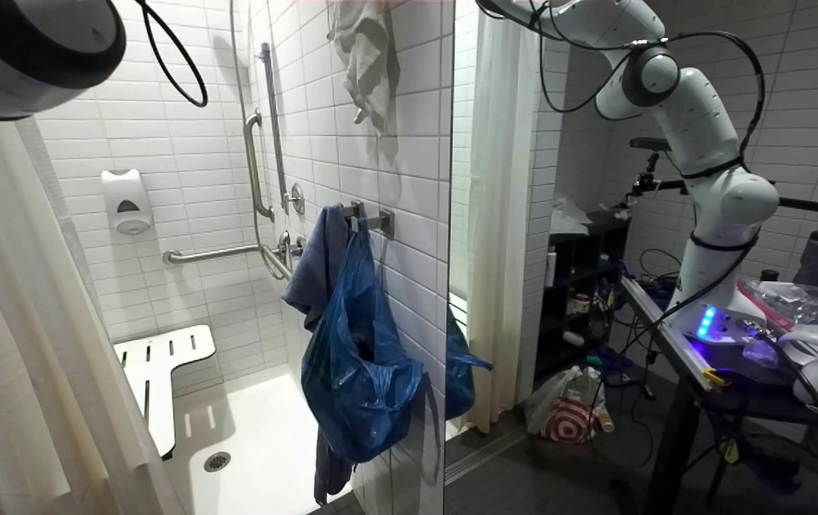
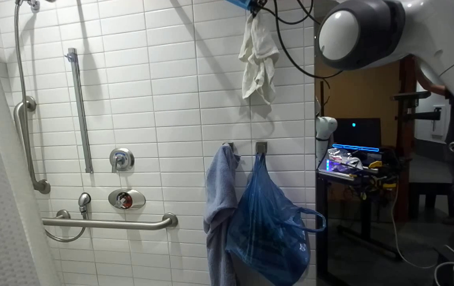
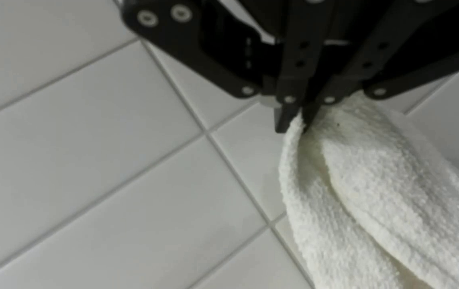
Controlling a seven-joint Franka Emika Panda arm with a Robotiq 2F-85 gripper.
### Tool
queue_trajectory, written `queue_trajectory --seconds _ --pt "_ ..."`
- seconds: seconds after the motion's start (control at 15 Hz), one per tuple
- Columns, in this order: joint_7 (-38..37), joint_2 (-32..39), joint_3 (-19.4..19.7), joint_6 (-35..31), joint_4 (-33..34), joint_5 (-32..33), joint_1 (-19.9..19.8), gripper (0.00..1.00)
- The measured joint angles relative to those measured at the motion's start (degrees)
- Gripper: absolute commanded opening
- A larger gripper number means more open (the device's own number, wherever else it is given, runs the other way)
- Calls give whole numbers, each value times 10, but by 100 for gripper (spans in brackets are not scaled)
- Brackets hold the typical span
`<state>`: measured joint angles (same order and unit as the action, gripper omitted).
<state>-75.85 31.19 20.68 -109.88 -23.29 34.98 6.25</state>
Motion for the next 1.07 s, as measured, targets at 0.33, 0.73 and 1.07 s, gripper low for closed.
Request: queue_trajectory --seconds 0.33,0.73,1.07 --pt "-25 -11 0 1 -1 -19 -24 1" --pt "-58 -29 0 1 -5 -52 -64 1" --pt "-75 -38 -3 11 1 -72 -92 1"
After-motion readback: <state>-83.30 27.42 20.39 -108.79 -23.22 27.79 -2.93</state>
